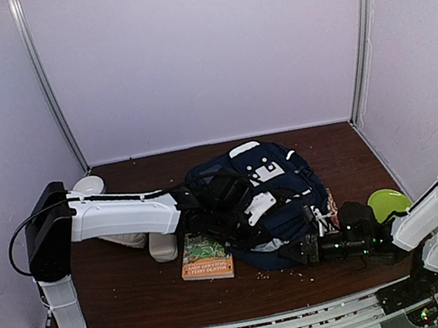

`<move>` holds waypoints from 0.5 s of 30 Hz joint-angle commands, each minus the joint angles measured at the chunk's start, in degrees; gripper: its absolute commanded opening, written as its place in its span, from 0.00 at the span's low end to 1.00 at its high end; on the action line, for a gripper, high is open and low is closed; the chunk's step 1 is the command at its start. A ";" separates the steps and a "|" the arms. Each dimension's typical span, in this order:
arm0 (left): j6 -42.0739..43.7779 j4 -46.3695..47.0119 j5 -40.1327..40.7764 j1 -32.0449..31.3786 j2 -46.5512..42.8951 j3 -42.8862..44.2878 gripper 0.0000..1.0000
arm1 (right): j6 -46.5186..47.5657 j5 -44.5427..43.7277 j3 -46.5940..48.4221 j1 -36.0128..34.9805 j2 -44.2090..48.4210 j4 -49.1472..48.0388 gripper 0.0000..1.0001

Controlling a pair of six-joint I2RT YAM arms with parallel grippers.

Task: Pack the student bag
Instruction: Unzip the student bag at the center of the board.

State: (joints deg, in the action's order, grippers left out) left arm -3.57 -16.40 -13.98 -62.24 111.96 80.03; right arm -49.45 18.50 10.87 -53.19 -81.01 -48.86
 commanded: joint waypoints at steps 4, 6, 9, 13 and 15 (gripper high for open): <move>-0.41 2.77 0.60 0.09 -0.99 -0.14 0.00 | 0.51 1.54 -0.05 0.19 0.65 -0.34 0.27; -0.38 2.78 0.62 0.10 -0.92 -0.06 0.00 | 0.68 1.45 -0.09 0.19 1.04 0.03 0.23; -0.38 2.78 0.53 0.09 -0.81 -0.18 0.00 | 0.90 0.94 -0.12 0.21 1.50 0.79 0.19; -0.38 2.69 0.59 0.09 -0.78 -0.22 0.00 | 0.94 0.84 -0.11 0.22 1.40 0.91 0.14; -0.38 2.69 0.52 0.10 -0.82 -0.30 0.00 | 0.86 0.76 -0.05 0.25 1.31 0.94 0.09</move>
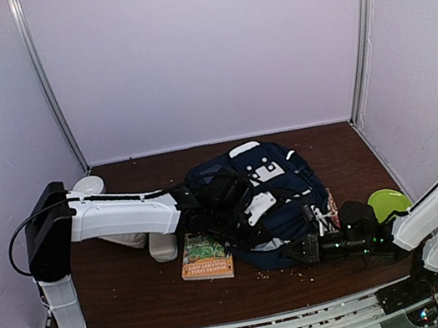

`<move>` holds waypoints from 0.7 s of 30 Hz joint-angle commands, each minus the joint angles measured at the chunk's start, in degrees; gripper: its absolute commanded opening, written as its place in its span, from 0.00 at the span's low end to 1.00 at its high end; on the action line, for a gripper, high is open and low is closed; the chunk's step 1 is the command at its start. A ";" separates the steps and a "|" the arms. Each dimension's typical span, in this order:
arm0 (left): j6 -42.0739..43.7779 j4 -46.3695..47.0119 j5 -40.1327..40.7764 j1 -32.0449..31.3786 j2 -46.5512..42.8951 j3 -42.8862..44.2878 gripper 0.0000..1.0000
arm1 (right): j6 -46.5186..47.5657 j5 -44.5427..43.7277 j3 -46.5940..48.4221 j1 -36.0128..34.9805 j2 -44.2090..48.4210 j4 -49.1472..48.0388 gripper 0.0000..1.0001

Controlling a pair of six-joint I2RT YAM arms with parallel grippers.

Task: Pack the student bag
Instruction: Unzip the student bag at the center of the board.

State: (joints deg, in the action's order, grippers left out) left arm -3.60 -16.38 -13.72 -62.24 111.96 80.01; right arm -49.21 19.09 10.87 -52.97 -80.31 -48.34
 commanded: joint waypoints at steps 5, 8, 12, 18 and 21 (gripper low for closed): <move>-0.51 2.63 0.44 0.10 -0.83 -0.35 0.00 | 0.61 -0.41 -0.64 -0.04 1.87 1.14 0.00; -0.49 2.51 0.74 0.06 -0.86 -0.53 0.00 | 1.06 -2.82 -1.30 -0.04 6.22 6.26 0.00; -0.83 2.88 1.42 0.04 -0.95 -1.35 0.00 | 2.68 -10.97 -0.33 -0.03 15.71 25.82 0.00; -1.21 3.76 1.67 0.07 -1.31 -2.39 0.00 | 0.92 -28.14 4.36 -0.03 26.17 55.55 0.00; -1.32 4.15 1.63 0.10 -1.63 -2.66 0.00 | -2.57 -34.35 5.38 0.01 28.21 63.32 0.00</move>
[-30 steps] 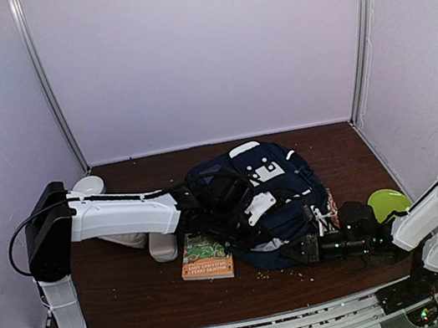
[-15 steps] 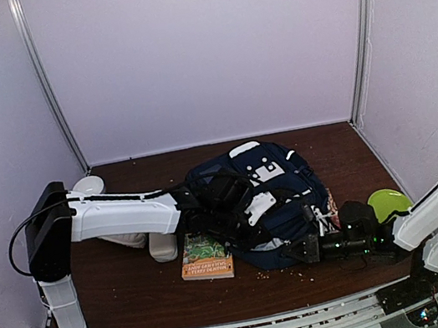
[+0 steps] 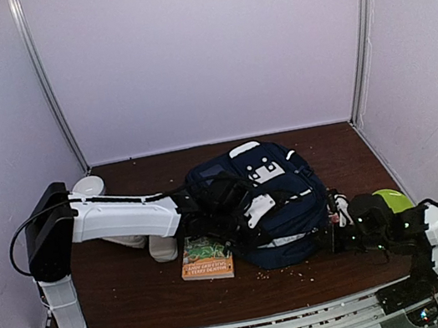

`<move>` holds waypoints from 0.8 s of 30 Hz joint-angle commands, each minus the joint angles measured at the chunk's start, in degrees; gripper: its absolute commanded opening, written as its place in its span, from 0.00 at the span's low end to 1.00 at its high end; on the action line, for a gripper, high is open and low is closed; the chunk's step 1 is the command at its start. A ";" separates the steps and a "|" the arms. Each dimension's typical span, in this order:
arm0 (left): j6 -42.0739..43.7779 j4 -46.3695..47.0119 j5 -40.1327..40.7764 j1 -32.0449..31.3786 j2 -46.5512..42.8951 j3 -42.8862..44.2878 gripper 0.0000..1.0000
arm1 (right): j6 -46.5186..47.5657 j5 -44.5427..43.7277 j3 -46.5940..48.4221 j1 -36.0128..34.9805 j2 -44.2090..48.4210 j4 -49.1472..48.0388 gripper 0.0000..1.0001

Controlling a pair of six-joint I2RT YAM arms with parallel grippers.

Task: Pack the student bag
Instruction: Unzip the student bag at the center of the board.

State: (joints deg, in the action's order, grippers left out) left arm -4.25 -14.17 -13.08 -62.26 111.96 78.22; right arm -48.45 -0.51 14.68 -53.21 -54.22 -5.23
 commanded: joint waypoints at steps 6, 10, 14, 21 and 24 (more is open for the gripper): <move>-0.84 2.04 0.17 0.04 -2.89 -1.45 0.00 | -10.08 -19.57 2.29 2.97 -0.74 23.53 0.00; -0.98 1.29 1.49 -0.50 -3.58 -1.79 0.00 | -11.35 -18.43 3.12 3.94 -3.58 17.51 0.00; -0.96 1.96 2.84 -2.02 -6.98 -4.17 0.16 | -9.83 -14.96 4.02 3.63 -3.87 13.49 0.00; -2.56 5.91 3.47 -3.94 -11.82 -5.43 0.61 | -8.92 -11.35 3.86 2.14 -2.90 11.50 0.00; -1.92 5.20 3.66 -4.44 -10.11 -1.97 0.64 | -9.05 -10.45 3.61 1.12 -1.96 9.90 0.00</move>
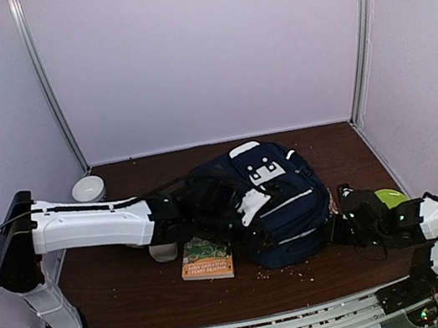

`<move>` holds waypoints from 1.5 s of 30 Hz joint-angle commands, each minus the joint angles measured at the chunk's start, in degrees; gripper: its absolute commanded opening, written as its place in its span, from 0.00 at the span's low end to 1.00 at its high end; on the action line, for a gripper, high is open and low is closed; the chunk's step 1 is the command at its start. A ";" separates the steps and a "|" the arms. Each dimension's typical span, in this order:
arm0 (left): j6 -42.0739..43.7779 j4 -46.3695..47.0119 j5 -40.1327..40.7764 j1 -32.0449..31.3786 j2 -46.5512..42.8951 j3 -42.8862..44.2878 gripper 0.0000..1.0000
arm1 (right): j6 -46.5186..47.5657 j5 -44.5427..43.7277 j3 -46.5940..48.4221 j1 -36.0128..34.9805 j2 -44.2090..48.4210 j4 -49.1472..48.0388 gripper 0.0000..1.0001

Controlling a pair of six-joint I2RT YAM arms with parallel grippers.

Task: Pack the student bag
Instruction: Unzip the student bag at the center of the board.

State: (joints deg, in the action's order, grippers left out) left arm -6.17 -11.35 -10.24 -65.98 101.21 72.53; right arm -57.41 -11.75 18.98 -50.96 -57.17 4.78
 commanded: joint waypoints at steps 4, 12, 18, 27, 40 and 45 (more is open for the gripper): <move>0.45 0.30 -0.07 -1.29 6.51 10.33 0.66 | -0.54 1.51 -0.47 -2.50 2.22 -1.51 0.00; -0.75 0.63 -0.70 -1.78 14.45 18.00 0.98 | -0.37 1.89 -0.95 -3.25 4.50 -2.07 0.00; 0.39 -1.44 0.39 -1.83 18.68 21.14 0.98 | 0.43 3.35 -2.11 -3.52 7.24 -4.31 0.00; 1.78 -3.20 2.75 -1.79 23.79 25.11 0.80 | 2.37 6.55 -3.30 -4.54 8.06 -8.16 0.00; 2.25 -1.49 12.45 -1.68 14.77 15.70 0.00 | 7.23 5.26 0.18 -5.70 9.45 -3.26 0.00; 1.57 0.51 15.81 -1.44 6.50 7.90 0.00 | 11.40 0.94 2.28 -5.71 11.50 2.45 0.00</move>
State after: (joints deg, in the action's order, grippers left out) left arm -4.16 -11.18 -1.52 -69.17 115.39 85.21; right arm -50.19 -5.17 18.61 -56.86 -47.94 2.04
